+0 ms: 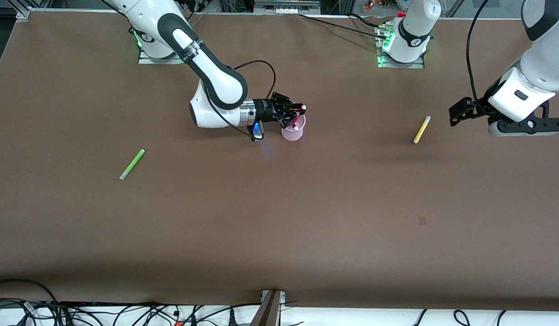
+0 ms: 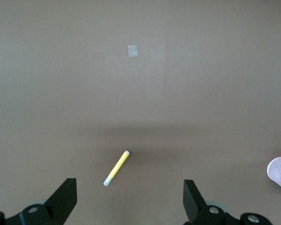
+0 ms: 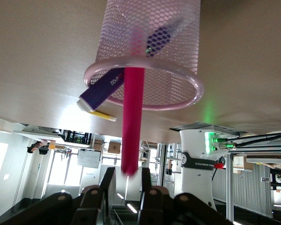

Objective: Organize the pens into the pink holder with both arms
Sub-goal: 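Withdraw the right gripper from the holder toward the green marker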

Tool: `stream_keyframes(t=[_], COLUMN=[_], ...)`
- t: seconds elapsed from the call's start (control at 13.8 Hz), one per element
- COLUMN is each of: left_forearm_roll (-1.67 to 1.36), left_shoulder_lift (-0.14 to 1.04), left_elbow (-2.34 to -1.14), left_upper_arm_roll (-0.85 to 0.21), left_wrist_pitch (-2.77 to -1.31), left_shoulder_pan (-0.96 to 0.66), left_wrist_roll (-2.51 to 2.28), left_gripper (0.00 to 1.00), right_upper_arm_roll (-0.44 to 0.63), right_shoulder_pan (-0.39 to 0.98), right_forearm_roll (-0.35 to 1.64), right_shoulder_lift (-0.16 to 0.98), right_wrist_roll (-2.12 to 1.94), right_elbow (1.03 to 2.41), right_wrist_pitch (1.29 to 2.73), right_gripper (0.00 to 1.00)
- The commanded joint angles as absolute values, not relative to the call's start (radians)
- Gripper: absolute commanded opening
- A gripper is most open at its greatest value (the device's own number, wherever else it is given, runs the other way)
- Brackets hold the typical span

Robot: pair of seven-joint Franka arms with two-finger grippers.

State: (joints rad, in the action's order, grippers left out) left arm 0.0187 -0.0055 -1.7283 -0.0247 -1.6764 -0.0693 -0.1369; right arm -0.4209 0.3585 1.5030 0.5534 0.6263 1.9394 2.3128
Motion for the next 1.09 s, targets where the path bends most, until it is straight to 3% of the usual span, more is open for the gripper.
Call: stream_keyframes(t=[0.0, 0.36, 0.51, 0.65, 1.01], left_forearm_roll=[-0.003, -0.005, -0.005, -0.005, -0.005], left_shoulder_lift=[-0.006, -0.006, -0.006, -0.006, -0.005], left_elbow=[-1.720, -1.721, -1.721, -1.721, -1.721], left_upper_arm_roll=[-0.011, -0.011, -0.011, -0.011, -0.011], left_wrist_pitch=[-1.664, -1.664, -1.664, -1.664, -1.664], left_shoulder_pan=[-0.074, -0.074, -0.072, -0.072, -0.072], left_wrist_roll=[-0.132, -0.133, -0.133, -0.133, -0.135], left_gripper=[1.00, 1.00, 1.00, 1.00, 1.00], right_upper_arm_roll=[-0.422, -0.405, -0.382, -0.371, -0.304], right_shoulder_pan=[0.367, 0.365, 0.361, 0.359, 0.357], right_forearm_roll=[1.522, 1.436, 1.253, 1.006, 0.487], right_shoulder_lift=[0.551, 0.493, 0.468, 0.443, 0.362], right_wrist_roll=[0.609, 0.626, 0.688, 0.779, 0.819], right_elbow=[1.931, 1.925, 1.898, 1.855, 1.761], right_wrist_pitch=[2.330, 2.338, 2.338, 2.324, 2.155], right_gripper=[0.69, 0.81, 0.85, 0.99, 1.00])
